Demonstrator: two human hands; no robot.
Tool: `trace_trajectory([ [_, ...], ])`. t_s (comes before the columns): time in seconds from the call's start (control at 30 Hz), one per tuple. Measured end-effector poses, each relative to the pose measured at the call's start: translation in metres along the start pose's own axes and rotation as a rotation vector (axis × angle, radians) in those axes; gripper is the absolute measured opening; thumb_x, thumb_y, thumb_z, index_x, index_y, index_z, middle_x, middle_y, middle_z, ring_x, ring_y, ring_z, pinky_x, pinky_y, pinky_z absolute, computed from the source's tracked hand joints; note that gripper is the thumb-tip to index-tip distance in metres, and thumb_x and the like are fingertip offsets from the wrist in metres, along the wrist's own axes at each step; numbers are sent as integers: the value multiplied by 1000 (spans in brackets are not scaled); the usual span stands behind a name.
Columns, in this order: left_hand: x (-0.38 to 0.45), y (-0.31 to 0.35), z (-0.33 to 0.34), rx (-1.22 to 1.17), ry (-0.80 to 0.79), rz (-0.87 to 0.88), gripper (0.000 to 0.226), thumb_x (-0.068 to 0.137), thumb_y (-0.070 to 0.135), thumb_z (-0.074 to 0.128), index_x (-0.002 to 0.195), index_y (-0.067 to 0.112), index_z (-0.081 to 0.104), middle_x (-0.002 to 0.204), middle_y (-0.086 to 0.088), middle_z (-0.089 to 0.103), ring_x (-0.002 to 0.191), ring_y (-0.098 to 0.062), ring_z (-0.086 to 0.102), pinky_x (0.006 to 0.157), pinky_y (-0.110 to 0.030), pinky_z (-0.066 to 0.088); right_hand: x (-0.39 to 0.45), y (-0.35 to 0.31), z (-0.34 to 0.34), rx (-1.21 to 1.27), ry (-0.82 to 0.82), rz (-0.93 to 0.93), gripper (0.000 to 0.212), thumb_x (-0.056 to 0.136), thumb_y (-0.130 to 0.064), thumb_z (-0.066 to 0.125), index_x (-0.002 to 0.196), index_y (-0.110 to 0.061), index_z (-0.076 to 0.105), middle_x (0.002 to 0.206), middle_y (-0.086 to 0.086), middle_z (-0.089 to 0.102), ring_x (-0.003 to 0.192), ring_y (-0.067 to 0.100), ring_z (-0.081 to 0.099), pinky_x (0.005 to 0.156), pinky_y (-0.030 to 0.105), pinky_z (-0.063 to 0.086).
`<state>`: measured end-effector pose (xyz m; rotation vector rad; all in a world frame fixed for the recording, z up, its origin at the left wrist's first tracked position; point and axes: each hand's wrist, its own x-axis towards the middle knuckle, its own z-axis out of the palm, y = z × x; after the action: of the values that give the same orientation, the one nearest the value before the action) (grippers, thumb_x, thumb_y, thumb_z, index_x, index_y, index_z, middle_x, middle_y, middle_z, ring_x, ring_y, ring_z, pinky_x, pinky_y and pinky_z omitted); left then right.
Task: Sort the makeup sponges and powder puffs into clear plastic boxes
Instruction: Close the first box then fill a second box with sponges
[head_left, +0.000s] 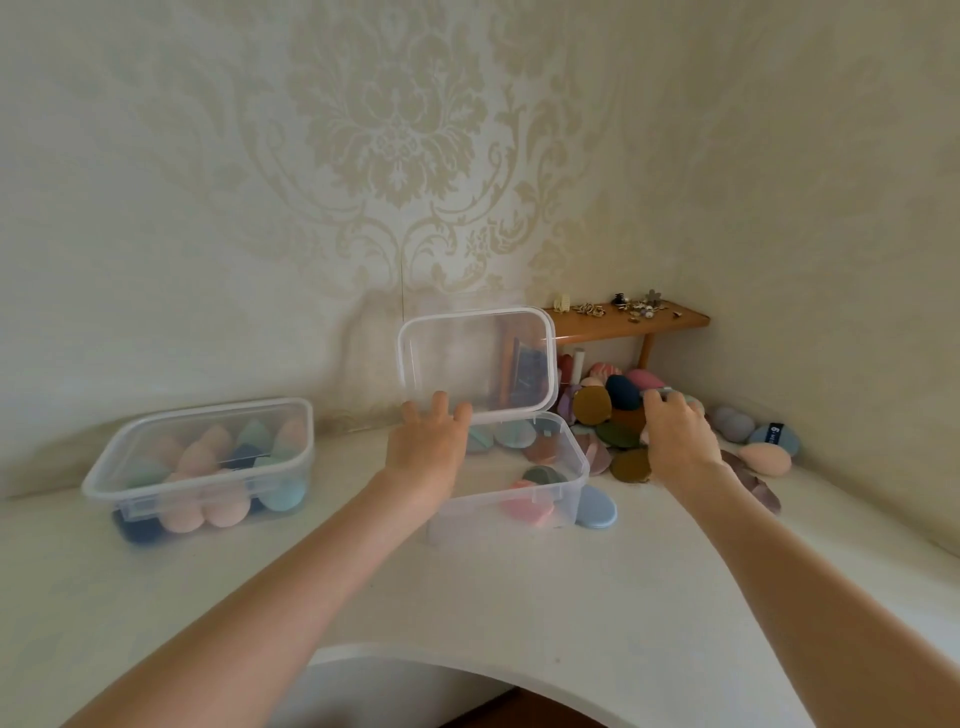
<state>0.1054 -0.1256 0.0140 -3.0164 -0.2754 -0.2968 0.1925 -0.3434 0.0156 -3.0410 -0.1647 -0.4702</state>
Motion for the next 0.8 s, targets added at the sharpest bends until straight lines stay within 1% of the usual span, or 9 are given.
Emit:
trace_trajectory([
  [0.1, -4, -3, -3, 3, 6, 28, 48, 88, -2, 46, 133, 10, 32, 131, -13, 34, 112, -36, 44, 80, -37, 44, 3, -16, -22, 196, 93, -1, 41, 87, -4, 58, 125, -11, 44, 119, 15, 53, 106, 31, 55, 78, 37, 50],
  [0.17, -5, -8, -1, -14, 14, 43, 47, 88, 0, 47, 132, 11, 33, 130, -12, 36, 111, -34, 45, 78, -36, 44, 4, -33, -42, 498, 105, -12, 34, 88, -10, 58, 121, -11, 49, 112, 10, 57, 94, 25, 55, 74, 33, 47],
  [0.27, -3, -17, 4, -199, -2, 35, 45, 88, 7, 49, 132, 16, 39, 129, -8, 38, 111, -31, 44, 84, -36, 44, -6, -64, -66, 919, -85, -148, 35, 84, -14, 66, 118, -11, 55, 103, 2, 60, 70, 10, 55, 57, 18, 48],
  [0.33, -3, -22, 6, -314, -3, 27, 46, 89, 10, 49, 134, 21, 41, 131, -5, 39, 113, -30, 42, 91, -36, 44, -19, -87, -63, 879, -290, -284, 33, 83, -15, 68, 114, -12, 56, 98, 0, 61, 60, 7, 55, 46, 11, 46],
  [0.37, -3, -23, 7, -358, -1, 21, 47, 89, 11, 48, 135, 23, 41, 132, -4, 39, 114, -30, 41, 93, -36, 42, -25, -97, -54, 807, -340, -325, 30, 83, -15, 67, 111, -12, 56, 98, 1, 62, 59, 8, 57, 48, 13, 48],
  [0.47, -5, -25, 8, -490, 12, -14, 46, 90, 11, 48, 134, 26, 46, 132, -1, 43, 118, -30, 40, 96, -34, 41, -32, -117, -27, 587, -321, -300, 17, 85, -12, 62, 98, -11, 53, 100, 8, 64, 69, 19, 61, 70, 32, 55],
  [0.53, -5, -25, 8, -511, 29, 5, 46, 90, 10, 49, 133, 26, 48, 130, -2, 44, 119, -29, 39, 97, -34, 42, -33, -123, -19, 434, -300, -297, 13, 84, -9, 60, 88, -13, 48, 97, 10, 63, 78, 22, 57, 77, 34, 53],
  [0.7, -7, -24, 2, -474, -24, 12, 45, 90, 25, 53, 134, 25, 44, 131, -3, 41, 118, -30, 39, 99, -34, 41, -32, -126, -15, 406, -397, -302, 13, 80, 1, 58, 89, -5, 66, 97, 13, 71, 74, 21, 59, 77, 29, 54],
  [0.8, -5, -16, -1, -288, -71, -14, 55, 84, 45, 57, 132, 24, 41, 129, -4, 39, 117, -34, 42, 101, -37, 34, -32, -124, -22, 476, -445, -302, 20, 84, 6, 52, 90, -6, 66, 91, 17, 71, 72, 26, 65, 74, 29, 58],
])
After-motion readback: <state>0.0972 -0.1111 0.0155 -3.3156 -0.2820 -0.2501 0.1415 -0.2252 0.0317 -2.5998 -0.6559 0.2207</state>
